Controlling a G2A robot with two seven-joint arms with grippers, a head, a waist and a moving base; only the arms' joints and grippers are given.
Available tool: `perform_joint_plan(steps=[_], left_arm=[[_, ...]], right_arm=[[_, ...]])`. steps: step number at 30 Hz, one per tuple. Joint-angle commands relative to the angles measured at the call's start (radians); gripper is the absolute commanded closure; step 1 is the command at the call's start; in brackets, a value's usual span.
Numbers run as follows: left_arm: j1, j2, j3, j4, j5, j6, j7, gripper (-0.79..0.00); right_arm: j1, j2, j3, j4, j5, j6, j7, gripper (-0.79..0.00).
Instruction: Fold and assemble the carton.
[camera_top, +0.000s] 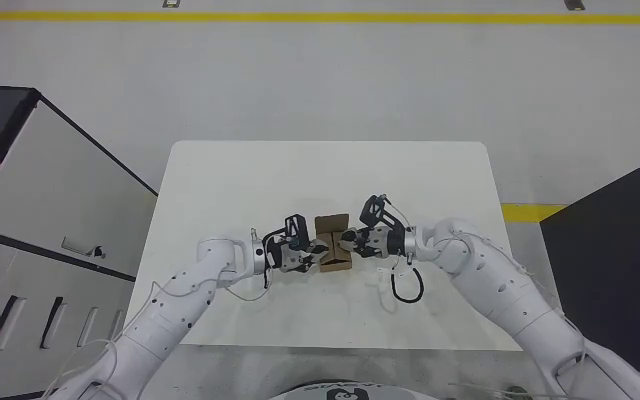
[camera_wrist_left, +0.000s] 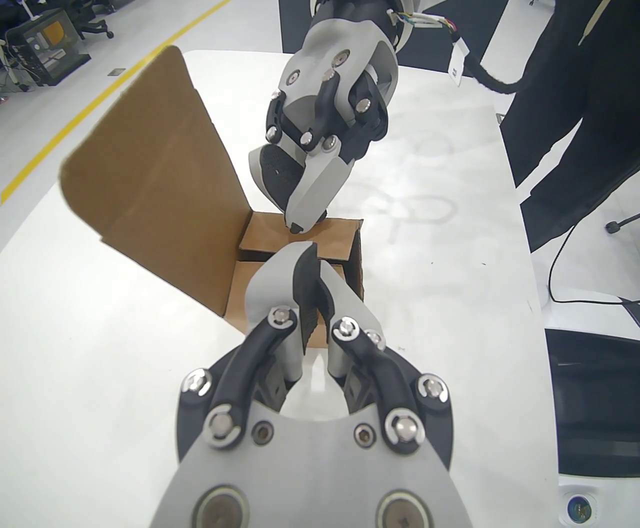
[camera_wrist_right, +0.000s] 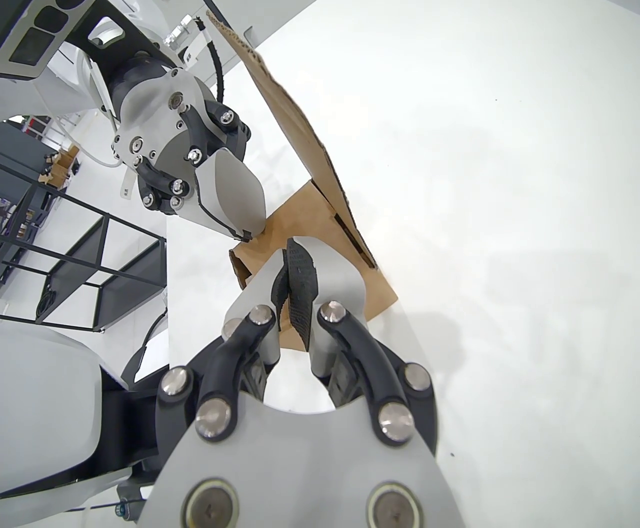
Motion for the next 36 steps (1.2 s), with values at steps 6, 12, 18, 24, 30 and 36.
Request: perform_joint_plan(steps=[6, 12, 18, 24, 30, 36], left_arm=[[0.01, 0.006, -0.013, -0.024, 0.004, -0.007, 0.016, 0.0], [0.008, 0.005, -0.007, -0.022, 0.007, -0.015, 0.015, 0.0], [-0.002, 0.002, 0.005, -0.011, 0.005, -0.012, 0.007, 0.0], [-0.006, 0.001, 0.009, -0.007, 0.001, -0.013, 0.001, 0.0], [-0.006, 0.002, 0.007, -0.009, -0.001, -0.011, -0.002, 0.0], [-0.005, 0.002, 0.008, -0.003, 0.0, -0.014, -0.004, 0.0]], right_arm=[[-0.012, 0.004, 0.017, -0.028, -0.01, -0.012, -0.013, 0.0], [-0.019, 0.007, 0.027, -0.049, -0.021, -0.015, -0.008, 0.0], [-0.009, 0.001, 0.013, -0.039, -0.021, 0.005, 0.018, 0.0], [-0.001, -0.004, 0.007, -0.032, -0.019, 0.014, 0.029, 0.0], [-0.003, -0.004, 0.012, -0.038, -0.017, 0.007, 0.028, 0.0], [-0.005, -0.005, 0.01, -0.034, -0.021, 0.009, 0.039, 0.0]])
